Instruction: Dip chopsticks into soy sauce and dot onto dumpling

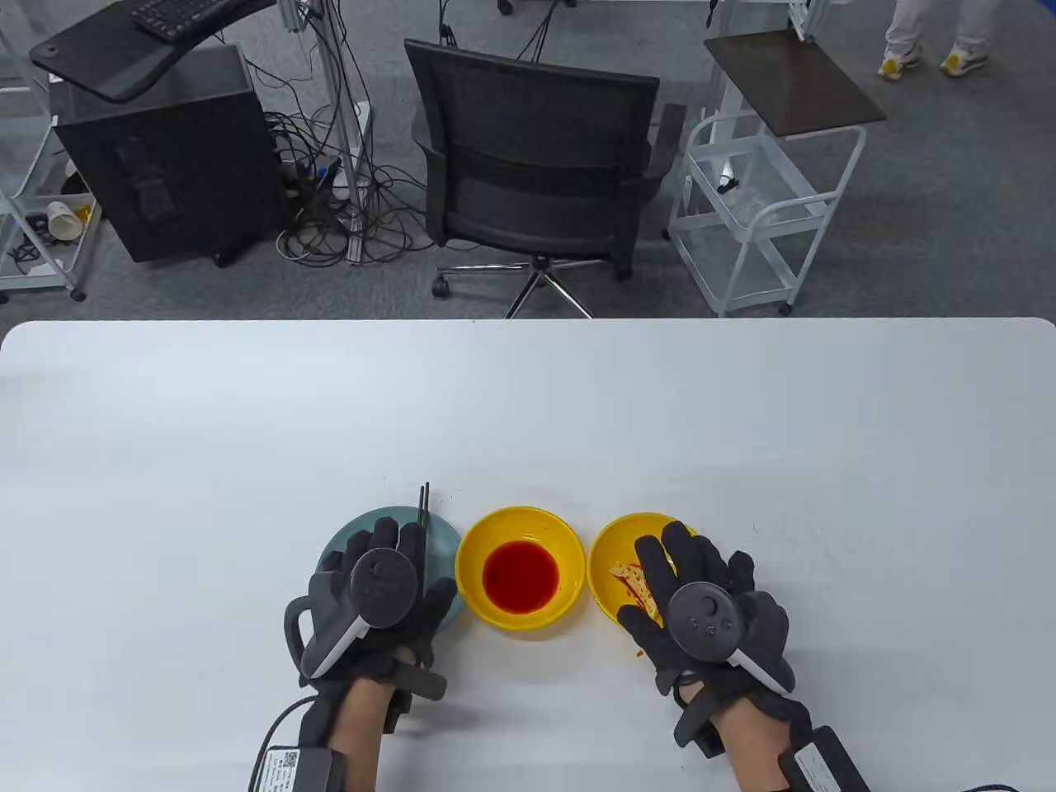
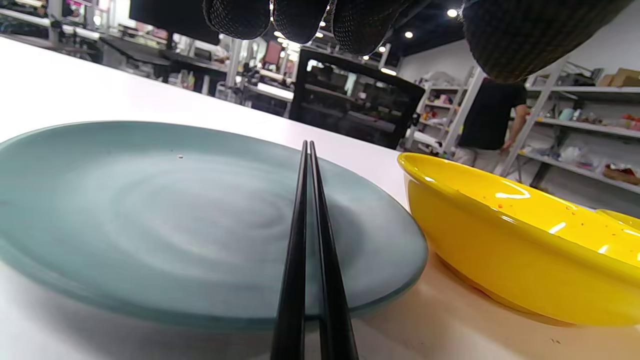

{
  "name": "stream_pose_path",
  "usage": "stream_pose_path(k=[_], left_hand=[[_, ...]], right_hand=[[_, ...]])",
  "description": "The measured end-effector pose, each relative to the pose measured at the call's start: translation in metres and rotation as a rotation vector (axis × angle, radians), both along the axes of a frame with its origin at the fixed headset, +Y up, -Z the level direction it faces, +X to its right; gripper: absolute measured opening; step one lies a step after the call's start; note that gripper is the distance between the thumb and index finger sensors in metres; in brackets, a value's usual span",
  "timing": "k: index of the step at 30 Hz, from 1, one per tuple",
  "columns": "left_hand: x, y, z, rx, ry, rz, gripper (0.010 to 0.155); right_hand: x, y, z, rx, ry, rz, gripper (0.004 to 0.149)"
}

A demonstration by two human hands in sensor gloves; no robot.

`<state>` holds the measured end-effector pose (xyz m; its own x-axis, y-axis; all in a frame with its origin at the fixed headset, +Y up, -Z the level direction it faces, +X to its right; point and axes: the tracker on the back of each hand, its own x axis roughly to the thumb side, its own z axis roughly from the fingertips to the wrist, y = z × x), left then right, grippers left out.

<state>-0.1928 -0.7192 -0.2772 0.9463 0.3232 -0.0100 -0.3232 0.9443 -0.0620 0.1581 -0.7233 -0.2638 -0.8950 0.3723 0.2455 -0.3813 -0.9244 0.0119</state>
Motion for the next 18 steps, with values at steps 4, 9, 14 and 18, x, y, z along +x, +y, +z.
stream_pose_path(k=[4, 9, 14, 18], left_hand=[[-0.004, -0.001, -0.002, -0.015, 0.021, -0.002, 0.080], [-0.009, 0.000, -0.002, -0.024, 0.119, -0.045, 0.074], [-0.008, -0.011, -0.008, -0.182, 0.190, -0.152, 0.066], [-0.002, -0.017, -0.011, -0.217, 0.200, -0.219, 0.064]], right_hand=[[0.004, 0.001, 0.000, -0.004, -0.009, -0.021, 0.079], [0.009, 0.002, 0.001, -0.008, -0.018, -0.050, 0.079], [0.011, 0.003, 0.000, -0.013, -0.019, -0.064, 0.079], [0.011, 0.003, 0.000, -0.018, -0.020, -0.072, 0.079]])
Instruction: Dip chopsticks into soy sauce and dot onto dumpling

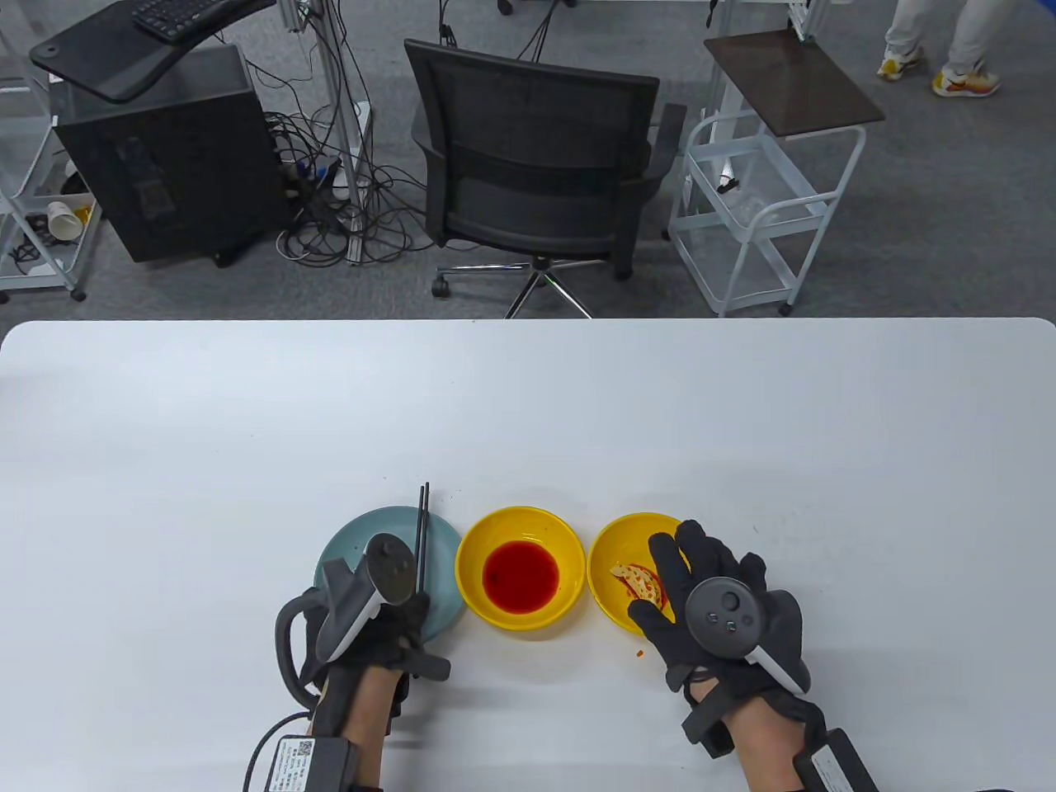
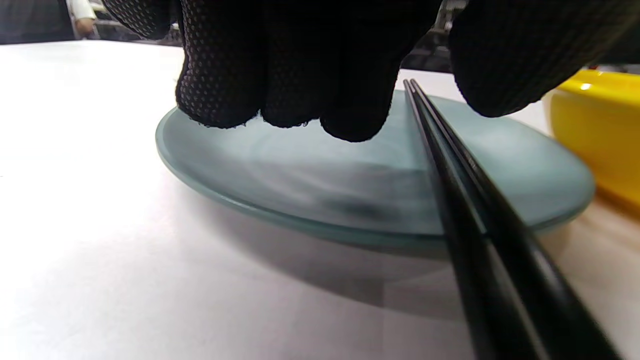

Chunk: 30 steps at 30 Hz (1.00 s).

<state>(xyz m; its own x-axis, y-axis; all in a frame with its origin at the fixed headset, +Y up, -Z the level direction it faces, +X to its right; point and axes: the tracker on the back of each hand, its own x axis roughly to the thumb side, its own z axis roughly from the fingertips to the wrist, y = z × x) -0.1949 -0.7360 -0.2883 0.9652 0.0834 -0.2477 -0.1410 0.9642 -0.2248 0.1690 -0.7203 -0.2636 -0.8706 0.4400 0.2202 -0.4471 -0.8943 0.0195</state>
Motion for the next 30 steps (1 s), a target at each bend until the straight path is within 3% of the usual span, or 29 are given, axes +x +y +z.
stream_pose_path(k=[12, 30], left_hand=[[0.010, -0.012, -0.007, -0.076, 0.001, -0.076, 0.055], [-0.001, -0.010, -0.007, -0.053, 0.041, -0.010, 0.055]], right_hand=[[0.005, 0.001, 0.000, -0.005, -0.009, -0.023, 0.079], [0.003, 0.003, 0.001, -0.001, 0.014, -0.056, 0.079]])
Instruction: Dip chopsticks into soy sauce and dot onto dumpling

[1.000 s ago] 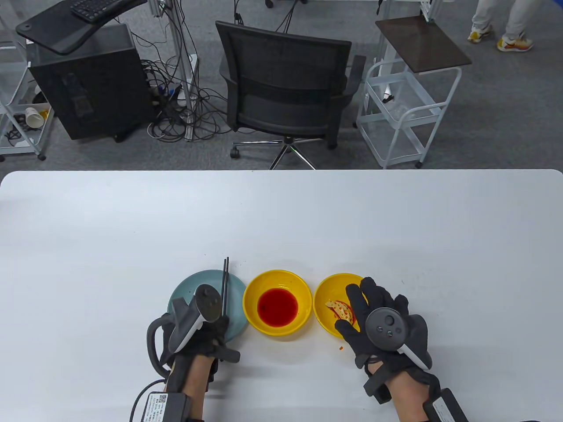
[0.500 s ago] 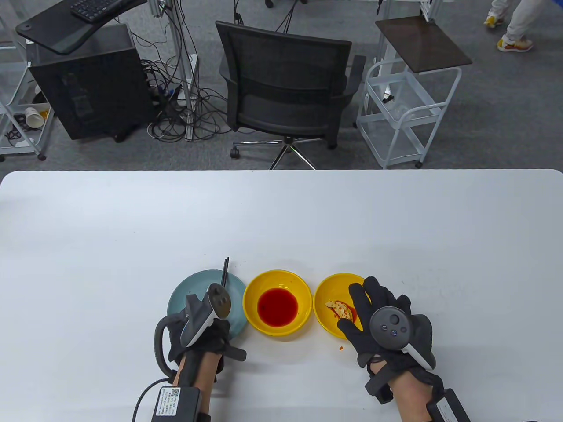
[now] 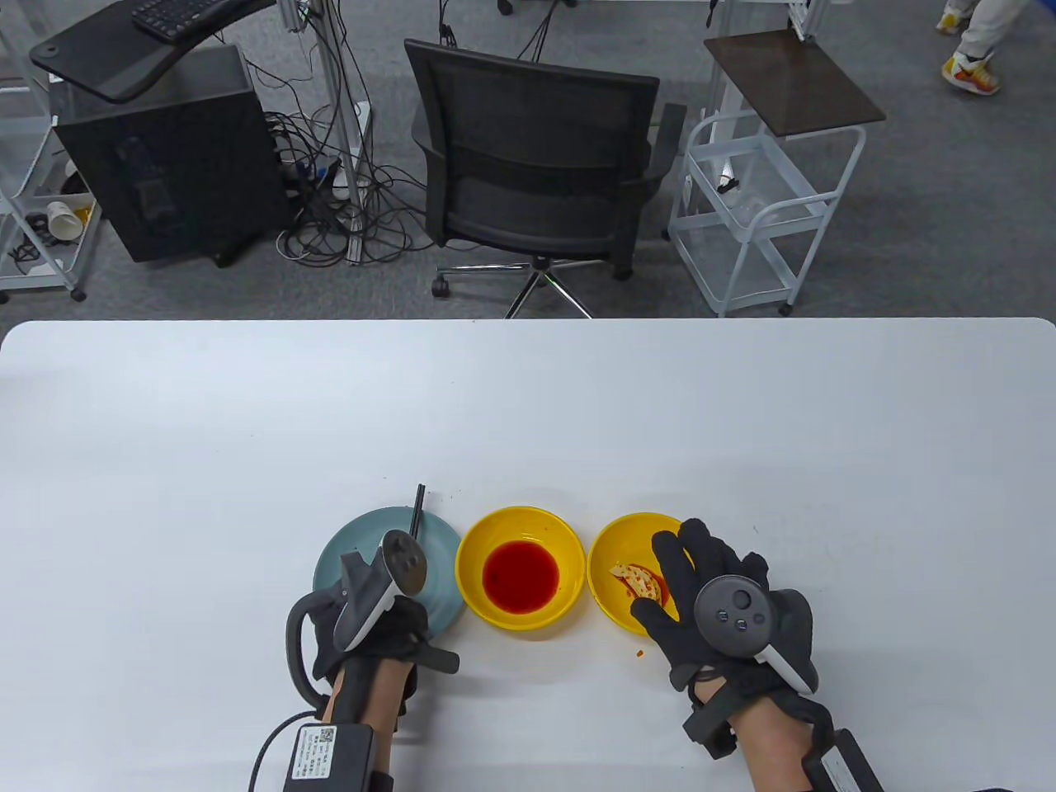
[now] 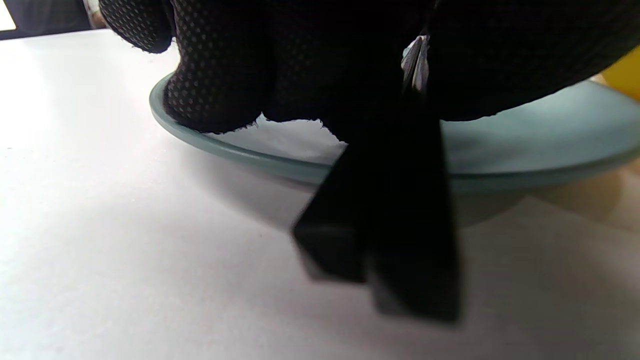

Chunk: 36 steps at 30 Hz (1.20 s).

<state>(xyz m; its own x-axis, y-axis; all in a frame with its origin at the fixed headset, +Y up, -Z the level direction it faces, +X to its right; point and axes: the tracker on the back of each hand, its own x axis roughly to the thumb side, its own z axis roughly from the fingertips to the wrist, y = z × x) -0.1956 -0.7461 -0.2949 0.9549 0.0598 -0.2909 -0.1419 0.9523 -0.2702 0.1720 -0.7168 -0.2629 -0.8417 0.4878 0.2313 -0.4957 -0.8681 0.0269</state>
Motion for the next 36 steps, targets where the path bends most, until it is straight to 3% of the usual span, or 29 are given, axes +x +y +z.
stream_pose_path(k=[3, 8, 12, 14, 19, 23, 36], left_hand=[[-0.007, 0.007, 0.002, 0.038, 0.006, 0.060, 0.055], [-0.007, 0.034, 0.015, 0.206, -0.049, 0.237, 0.055], [0.017, 0.051, 0.026, 0.292, -0.181, 0.356, 0.054], [0.034, 0.057, 0.032, 0.305, -0.255, 0.377, 0.054], [0.066, 0.063, 0.045, 0.300, -0.424, 0.402, 0.054], [0.086, 0.062, 0.053, 0.262, -0.576, 0.457, 0.055], [0.097, 0.066, 0.061, 0.402, -0.685, 0.482, 0.055]], right_hand=[[-0.003, 0.004, 0.003, 0.012, 0.017, -0.016, 0.079], [-0.018, 0.019, 0.018, 0.122, 0.097, -0.031, 0.078], [-0.048, 0.027, 0.035, 0.189, 0.255, -0.017, 0.074], [-0.070, 0.023, 0.043, 0.135, 0.357, 0.011, 0.075], [-0.100, 0.008, 0.051, 0.116, 0.432, 0.109, 0.085], [-0.108, 0.003, 0.053, 0.125, 0.455, 0.098, 0.087], [-0.093, 0.011, 0.049, 0.114, 0.404, 0.050, 0.087]])
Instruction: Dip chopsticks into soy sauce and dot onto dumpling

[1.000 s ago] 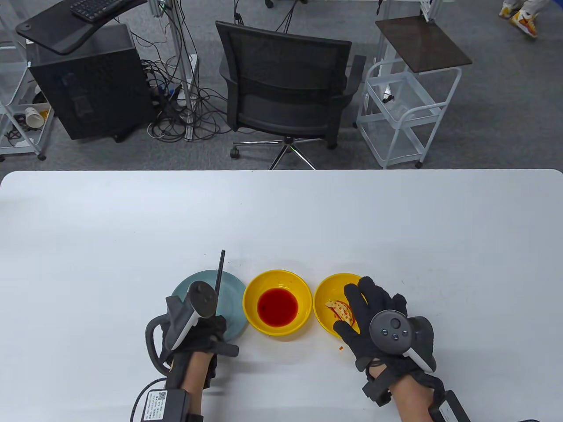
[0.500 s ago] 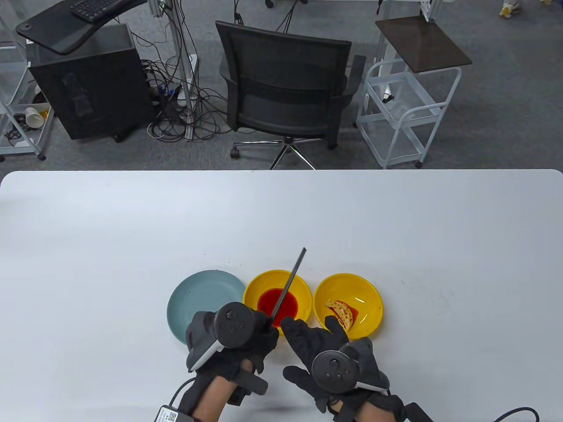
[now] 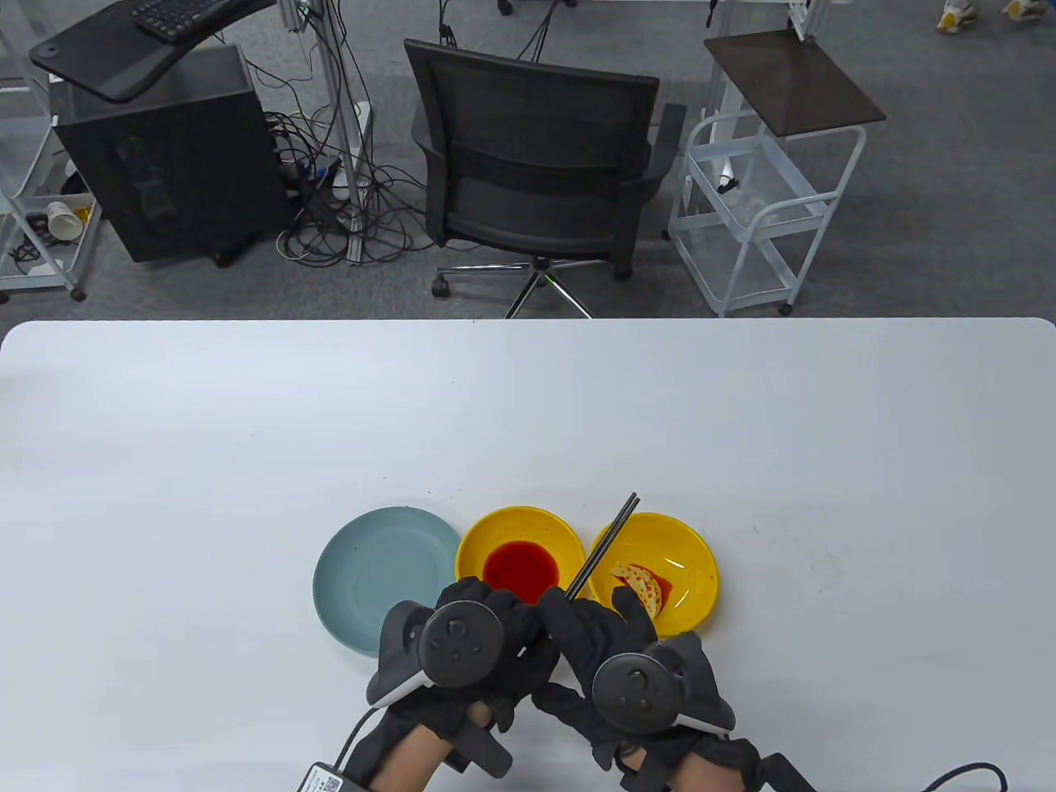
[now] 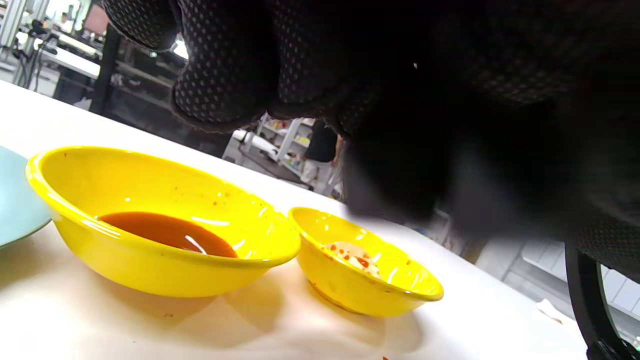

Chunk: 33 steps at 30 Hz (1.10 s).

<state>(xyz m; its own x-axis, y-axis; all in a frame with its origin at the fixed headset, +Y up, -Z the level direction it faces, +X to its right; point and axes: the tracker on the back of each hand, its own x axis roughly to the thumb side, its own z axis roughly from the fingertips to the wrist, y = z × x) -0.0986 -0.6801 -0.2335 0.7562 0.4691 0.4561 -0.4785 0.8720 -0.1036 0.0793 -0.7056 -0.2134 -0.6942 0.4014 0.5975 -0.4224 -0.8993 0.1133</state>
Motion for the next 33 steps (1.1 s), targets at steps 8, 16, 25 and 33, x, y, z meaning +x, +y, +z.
stream_pose_path(k=[8, 16, 25, 33], left_hand=[[-0.001, -0.002, -0.001, 0.000, -0.036, 0.039, 0.055], [-0.059, -0.006, -0.022, -0.089, 0.062, 0.345, 0.064], [-0.121, -0.017, -0.035, -0.003, 0.364, 0.169, 0.066], [-0.114, -0.025, -0.039, -0.065, 0.359, 0.146, 0.067]], right_hand=[[0.008, 0.000, -0.005, -0.047, 0.014, -0.030, 0.083], [0.036, 0.024, -0.009, 0.127, -0.194, -0.086, 0.070], [0.057, 0.040, -0.008, 0.179, -0.254, -0.271, 0.065], [0.067, 0.028, -0.017, 0.049, -0.187, -0.432, 0.059]])
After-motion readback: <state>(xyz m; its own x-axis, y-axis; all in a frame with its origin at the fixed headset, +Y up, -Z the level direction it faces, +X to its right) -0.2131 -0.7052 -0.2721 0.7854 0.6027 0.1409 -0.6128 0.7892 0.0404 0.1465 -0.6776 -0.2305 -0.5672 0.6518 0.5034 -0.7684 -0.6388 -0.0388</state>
